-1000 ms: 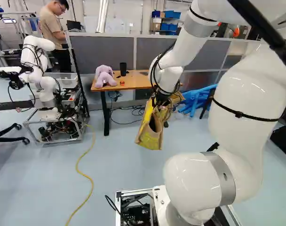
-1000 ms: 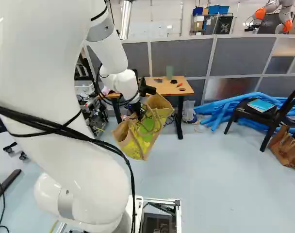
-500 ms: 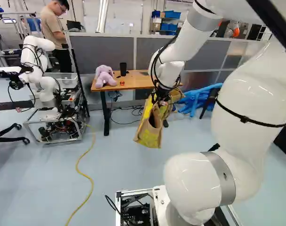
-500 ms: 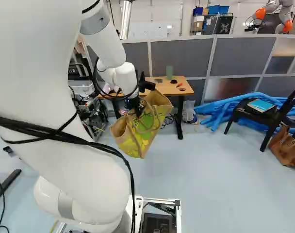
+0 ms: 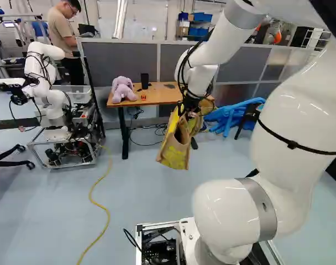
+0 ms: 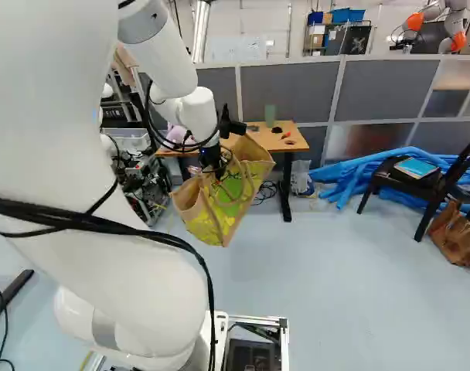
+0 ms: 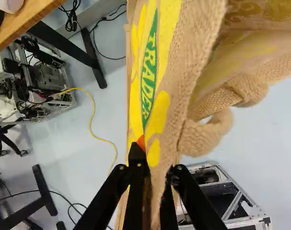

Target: Pick up the bag on the ground and place it on the table

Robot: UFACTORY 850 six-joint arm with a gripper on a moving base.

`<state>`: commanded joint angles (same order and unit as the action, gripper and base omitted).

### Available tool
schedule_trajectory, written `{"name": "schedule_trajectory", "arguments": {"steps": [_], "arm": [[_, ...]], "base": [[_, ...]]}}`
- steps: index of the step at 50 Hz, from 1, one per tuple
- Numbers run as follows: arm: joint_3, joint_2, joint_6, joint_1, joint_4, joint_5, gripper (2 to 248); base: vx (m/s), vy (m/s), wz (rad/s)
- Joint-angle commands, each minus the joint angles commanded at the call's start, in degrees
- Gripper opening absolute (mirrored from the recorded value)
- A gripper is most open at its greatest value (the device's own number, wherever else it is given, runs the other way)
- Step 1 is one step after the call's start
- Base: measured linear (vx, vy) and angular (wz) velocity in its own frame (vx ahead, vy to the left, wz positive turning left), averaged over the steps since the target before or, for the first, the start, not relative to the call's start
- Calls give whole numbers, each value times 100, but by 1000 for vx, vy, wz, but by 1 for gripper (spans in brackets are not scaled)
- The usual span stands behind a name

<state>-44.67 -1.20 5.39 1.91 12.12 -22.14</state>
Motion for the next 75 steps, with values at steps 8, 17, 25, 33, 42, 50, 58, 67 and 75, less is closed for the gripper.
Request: {"name": "schedule_trajectory", "arguments": {"steps": [8,17,25,33,42,50,58,67,75], "arm": [[-86,52,0,-3,-68,-94,34],[-191,101,0,-6,-146,-201,34],[-289,139,0,-9,-217,-330,34],[-391,173,0,-12,-290,-488,34],[-509,207,0,-16,-373,-672,34],[-617,233,0,-19,-446,-836,34],[-728,256,0,-21,-520,-1000,34],[-857,278,0,-24,-603,-1185,34],[-975,294,0,-27,-677,-1354,34]], "base": [[0,0,0],[0,0,0],[0,0,0],[0,0,0],[0,0,0],[0,0,0],[0,0,0],[0,0,0],[0,0,0]]}}
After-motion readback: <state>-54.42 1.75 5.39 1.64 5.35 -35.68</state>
